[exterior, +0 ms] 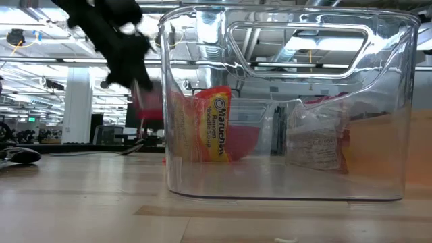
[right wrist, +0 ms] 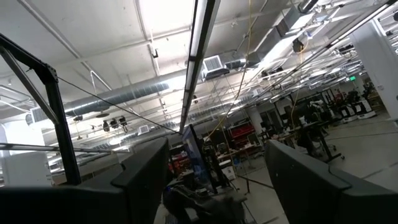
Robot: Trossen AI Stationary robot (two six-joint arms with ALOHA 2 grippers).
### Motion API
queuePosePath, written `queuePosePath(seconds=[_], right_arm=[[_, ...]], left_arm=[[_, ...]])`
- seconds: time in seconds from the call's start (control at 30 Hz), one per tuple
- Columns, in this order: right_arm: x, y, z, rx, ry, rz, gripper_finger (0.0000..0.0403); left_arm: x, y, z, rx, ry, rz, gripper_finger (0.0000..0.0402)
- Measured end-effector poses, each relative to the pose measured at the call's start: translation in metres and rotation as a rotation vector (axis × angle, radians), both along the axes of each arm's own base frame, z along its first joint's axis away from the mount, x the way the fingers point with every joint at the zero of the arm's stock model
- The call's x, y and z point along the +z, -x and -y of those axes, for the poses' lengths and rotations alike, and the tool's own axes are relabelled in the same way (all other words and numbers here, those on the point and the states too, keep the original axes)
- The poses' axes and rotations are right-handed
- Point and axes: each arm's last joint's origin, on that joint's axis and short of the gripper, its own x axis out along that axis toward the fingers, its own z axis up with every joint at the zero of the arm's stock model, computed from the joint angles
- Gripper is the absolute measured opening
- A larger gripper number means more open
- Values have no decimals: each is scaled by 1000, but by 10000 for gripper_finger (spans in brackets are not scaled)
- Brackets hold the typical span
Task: Pick & Place Food Item
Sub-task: Put the red seasoning can into the orange bin
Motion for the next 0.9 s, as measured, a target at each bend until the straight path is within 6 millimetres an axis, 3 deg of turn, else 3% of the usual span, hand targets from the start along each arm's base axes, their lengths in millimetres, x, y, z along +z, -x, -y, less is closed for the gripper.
queuePosePath(seconds=[0.23, 0.4, 0.63, 0.9], right_arm=[[0, -1, 0, -6, 8, -5, 260], [-1, -15, 1, -31, 51, -61, 260], [-5, -60, 6, -184, 312, -240, 260], [-11, -117, 6, -346, 776, -418, 260]], left_arm=[[50, 36, 22, 124, 55, 382, 210], [71, 40, 27, 194, 154, 630, 210], [90, 6, 25, 154, 277, 940, 210], [77, -44, 17, 185, 550, 1090, 210]])
